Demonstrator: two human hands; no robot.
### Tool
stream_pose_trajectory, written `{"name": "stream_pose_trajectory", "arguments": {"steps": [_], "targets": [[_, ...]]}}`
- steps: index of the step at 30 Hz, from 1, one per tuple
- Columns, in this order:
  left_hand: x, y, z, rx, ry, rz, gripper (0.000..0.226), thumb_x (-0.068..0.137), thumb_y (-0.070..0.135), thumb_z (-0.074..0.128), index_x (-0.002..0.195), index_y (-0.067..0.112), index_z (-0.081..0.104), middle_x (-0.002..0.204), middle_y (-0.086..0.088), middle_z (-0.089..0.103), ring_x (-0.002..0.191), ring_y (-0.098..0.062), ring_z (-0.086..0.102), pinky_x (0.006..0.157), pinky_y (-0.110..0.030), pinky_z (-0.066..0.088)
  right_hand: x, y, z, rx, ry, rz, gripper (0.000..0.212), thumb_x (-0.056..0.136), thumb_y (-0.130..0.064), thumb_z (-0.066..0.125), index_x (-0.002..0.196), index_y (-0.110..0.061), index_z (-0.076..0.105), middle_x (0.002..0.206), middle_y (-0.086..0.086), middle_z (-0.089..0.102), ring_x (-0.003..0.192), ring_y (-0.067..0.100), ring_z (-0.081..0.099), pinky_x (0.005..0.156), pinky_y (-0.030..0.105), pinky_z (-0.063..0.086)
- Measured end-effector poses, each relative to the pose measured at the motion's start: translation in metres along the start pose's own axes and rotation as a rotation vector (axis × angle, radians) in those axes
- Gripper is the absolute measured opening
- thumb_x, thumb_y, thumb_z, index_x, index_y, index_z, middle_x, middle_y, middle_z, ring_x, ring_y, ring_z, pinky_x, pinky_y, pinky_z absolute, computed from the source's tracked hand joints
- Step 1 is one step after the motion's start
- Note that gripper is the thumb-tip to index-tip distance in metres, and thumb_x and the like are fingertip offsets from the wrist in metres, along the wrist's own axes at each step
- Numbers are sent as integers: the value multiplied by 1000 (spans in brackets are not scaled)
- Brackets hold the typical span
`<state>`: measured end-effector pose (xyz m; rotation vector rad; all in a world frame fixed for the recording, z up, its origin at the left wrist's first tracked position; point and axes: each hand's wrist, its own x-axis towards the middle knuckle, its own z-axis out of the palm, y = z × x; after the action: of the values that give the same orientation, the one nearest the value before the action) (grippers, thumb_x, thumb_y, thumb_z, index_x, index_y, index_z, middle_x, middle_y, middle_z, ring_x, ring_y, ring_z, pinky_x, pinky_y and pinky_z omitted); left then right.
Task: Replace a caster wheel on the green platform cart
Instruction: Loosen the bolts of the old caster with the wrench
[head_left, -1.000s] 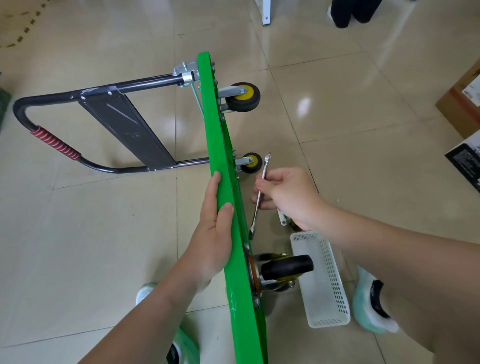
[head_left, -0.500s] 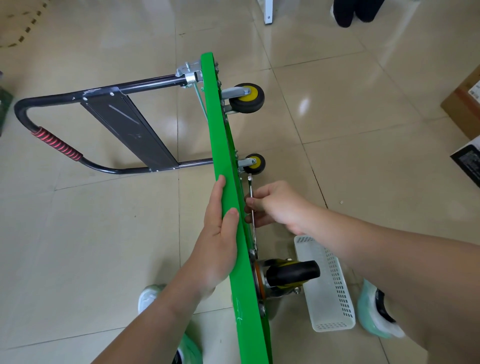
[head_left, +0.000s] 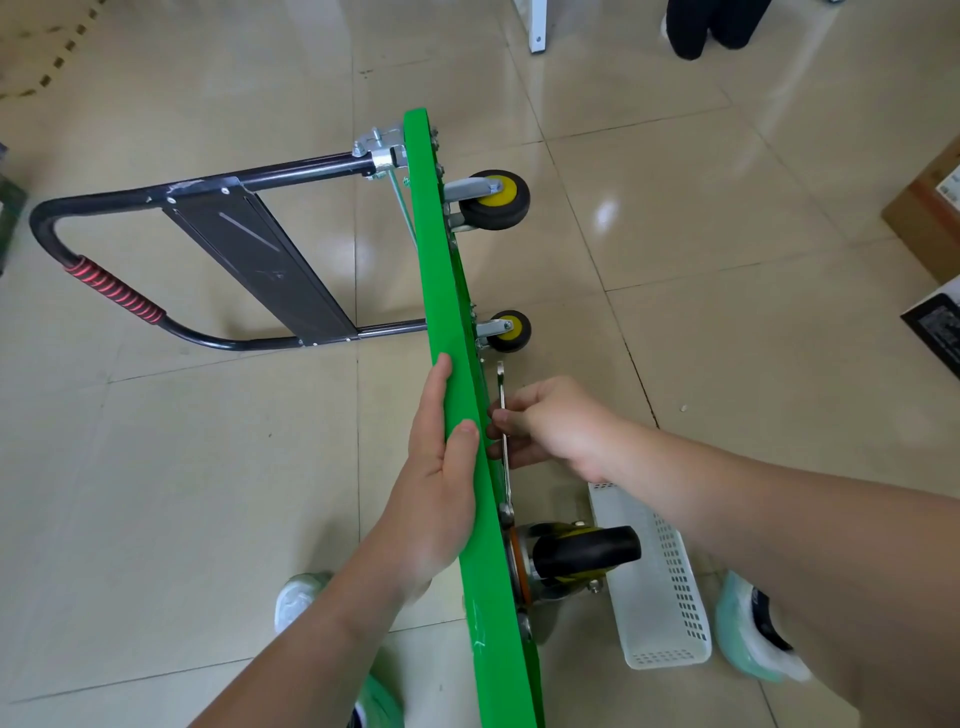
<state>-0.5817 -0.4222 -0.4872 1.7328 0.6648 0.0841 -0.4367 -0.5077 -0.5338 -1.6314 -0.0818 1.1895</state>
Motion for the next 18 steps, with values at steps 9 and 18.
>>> {"name": "stream_pose_trajectory", "arguments": {"steps": [9,18], "targets": [[1,-3,-1,-4,2,7,59,113,27,31,157,60,12,165,24,23,149,5,28,128,-36,22,-17,-2,9,-64,20,-171,18,96,-4,62,95,-17,74,87,4,77,82,20,74,84,43,61],[4,-8,1,-9,9,17,58,113,27,31,156,62,13,166,21,26,150,-2,32,127,-42,27,-41,3,14,-33,57,-290,31,93,-1,65,84,-29,74,88,-2,79,91,15,75,94,45,58]]}}
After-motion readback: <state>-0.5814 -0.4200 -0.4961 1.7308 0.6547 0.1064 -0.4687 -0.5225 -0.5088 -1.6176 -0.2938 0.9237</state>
